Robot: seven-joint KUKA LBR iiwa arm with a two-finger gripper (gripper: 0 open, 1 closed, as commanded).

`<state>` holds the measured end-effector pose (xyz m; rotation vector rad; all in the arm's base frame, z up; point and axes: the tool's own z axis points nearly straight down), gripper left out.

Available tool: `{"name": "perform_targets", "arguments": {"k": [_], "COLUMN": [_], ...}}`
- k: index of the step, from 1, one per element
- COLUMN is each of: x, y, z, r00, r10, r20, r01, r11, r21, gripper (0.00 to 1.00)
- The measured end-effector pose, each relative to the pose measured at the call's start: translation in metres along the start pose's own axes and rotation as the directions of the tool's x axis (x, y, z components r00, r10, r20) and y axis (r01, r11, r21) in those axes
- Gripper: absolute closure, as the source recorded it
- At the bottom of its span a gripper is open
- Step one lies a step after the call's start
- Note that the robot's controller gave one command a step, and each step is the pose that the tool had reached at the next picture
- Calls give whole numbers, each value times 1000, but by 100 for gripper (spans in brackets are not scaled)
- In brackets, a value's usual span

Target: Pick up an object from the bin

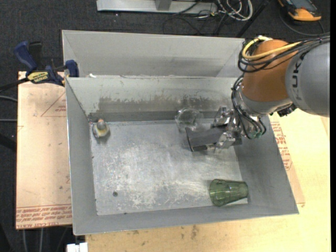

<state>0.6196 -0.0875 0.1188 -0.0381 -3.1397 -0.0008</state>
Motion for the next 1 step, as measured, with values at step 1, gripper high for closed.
{"name": "perform_targets", "arguments": {"k": [1], "x": [0], "y": [0], "z": [-9], "r00": [1000], "r10": [0], "r20": [2], "r01": [0], "r11": [1000], "r21": [0], "gripper": [100]}}
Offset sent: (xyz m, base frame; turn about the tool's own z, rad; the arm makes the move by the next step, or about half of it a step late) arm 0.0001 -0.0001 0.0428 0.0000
